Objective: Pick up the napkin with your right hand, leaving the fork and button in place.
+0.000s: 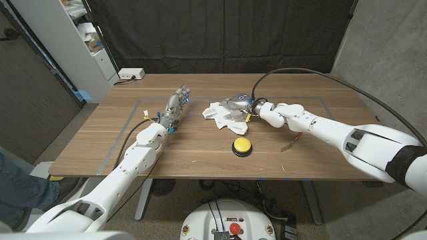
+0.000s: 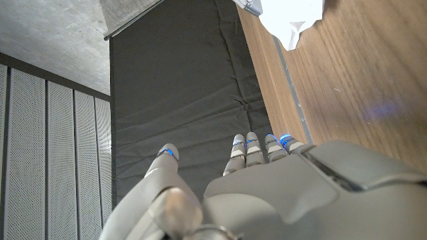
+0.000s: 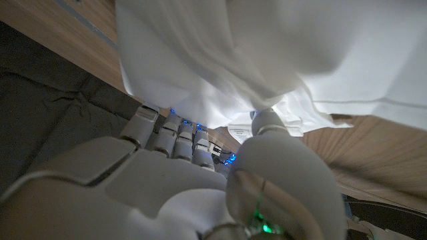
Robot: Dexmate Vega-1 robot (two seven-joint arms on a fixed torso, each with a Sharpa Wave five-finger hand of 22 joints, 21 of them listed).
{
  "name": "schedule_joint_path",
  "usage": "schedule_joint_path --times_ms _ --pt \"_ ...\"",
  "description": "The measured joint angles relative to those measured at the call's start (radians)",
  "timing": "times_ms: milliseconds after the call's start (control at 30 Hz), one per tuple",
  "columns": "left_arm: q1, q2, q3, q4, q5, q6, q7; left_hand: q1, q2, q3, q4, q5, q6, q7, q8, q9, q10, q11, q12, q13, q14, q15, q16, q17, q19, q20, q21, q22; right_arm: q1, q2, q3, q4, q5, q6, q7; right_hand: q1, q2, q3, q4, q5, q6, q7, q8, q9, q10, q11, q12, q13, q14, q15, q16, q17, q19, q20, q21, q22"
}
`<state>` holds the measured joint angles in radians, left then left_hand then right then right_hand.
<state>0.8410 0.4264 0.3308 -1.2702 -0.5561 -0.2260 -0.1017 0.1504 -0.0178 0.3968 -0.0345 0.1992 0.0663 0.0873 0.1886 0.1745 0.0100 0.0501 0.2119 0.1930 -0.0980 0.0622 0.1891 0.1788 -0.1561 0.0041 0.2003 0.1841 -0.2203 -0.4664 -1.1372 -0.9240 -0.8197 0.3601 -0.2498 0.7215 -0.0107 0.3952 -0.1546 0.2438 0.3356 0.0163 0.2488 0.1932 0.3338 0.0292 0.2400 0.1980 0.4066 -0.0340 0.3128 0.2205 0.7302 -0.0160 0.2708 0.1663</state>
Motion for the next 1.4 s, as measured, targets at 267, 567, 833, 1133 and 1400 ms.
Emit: schedule_joint_path --times_ms 267,567,833,1133,1400 --pt "0.006 -0.001 0.0 -0.004 -0.001 -0.003 0.004 0.0 0.0 0.0 0.0 0.0 0.0 0.0 0.0 0.001 0.0 0.0 0.0 0.0 0.0 0.0 0.0 0.0 0.0 0.0 0.0 0.0 0.015 0.017 -0.015 0.032 -0.005 0.02 -0.028 0.087 0.03 0.01 -0.01 -0.003 0.074 -0.006 0.011 0.002 0.061 -0.008 0.008 0.007 0.073 -0.013 0.053 0.04 0.091 -0.059 0.004 0.0" --pt "0.011 -0.001 -0.001 -0.01 -0.003 -0.003 0.009 0.0 0.0 -0.003 -0.003 0.0 0.0 0.0 0.0 0.005 0.0 0.0 0.0 0.0 0.0 0.0 0.0 0.0 -0.005 0.005 0.0 0.0 0.026 0.028 -0.034 0.047 -0.011 0.028 -0.043 0.177 0.056 0.007 -0.013 -0.022 0.16 -0.015 0.021 0.008 0.131 -0.012 0.032 0.027 0.127 -0.013 0.12 0.108 0.159 -0.099 0.012 0.005" --pt "0.021 0.003 -0.002 -0.019 -0.006 -0.003 0.01 0.0 0.0 -0.003 -0.003 0.0 0.0 0.0 0.0 0.005 0.0 0.0 0.0 0.0 -0.005 0.005 0.0 0.0 -0.005 0.005 0.0 0.0 0.027 0.029 -0.043 0.036 -0.028 0.029 -0.06 0.236 0.076 -0.009 -0.008 -0.037 0.265 -0.011 0.047 0.009 0.237 -0.013 0.084 0.042 0.196 -0.022 0.177 0.162 0.21 -0.117 0.027 0.01" --pt "0.022 0.005 -0.002 -0.022 -0.007 -0.002 0.01 0.0 0.0 -0.006 -0.006 0.0 0.0 0.0 0.0 0.005 0.0 0.0 0.0 0.0 -0.005 0.005 0.0 0.0 -0.005 0.005 0.0 0.0 0.028 0.026 -0.046 0.023 -0.036 0.029 -0.071 0.298 0.098 -0.014 -0.014 -0.045 0.353 -0.033 0.063 0.016 0.326 -0.027 0.12 0.054 0.284 -0.031 0.23 0.206 0.264 -0.136 0.052 0.017" --pt "0.017 0.005 0.0 -0.018 -0.007 0.001 0.006 0.0 0.0 -0.006 -0.006 0.0 0.0 0.0 0.0 0.005 0.0 0.0 0.0 0.0 -0.005 0.005 0.0 0.0 -0.005 0.005 0.0 0.0 0.028 0.025 -0.048 0.024 -0.048 0.031 -0.105 0.389 0.113 -0.028 -0.019 -0.052 0.375 -0.054 0.063 0.023 0.349 -0.051 0.144 0.073 0.322 -0.038 0.281 0.277 0.277 -0.141 0.074 0.027"
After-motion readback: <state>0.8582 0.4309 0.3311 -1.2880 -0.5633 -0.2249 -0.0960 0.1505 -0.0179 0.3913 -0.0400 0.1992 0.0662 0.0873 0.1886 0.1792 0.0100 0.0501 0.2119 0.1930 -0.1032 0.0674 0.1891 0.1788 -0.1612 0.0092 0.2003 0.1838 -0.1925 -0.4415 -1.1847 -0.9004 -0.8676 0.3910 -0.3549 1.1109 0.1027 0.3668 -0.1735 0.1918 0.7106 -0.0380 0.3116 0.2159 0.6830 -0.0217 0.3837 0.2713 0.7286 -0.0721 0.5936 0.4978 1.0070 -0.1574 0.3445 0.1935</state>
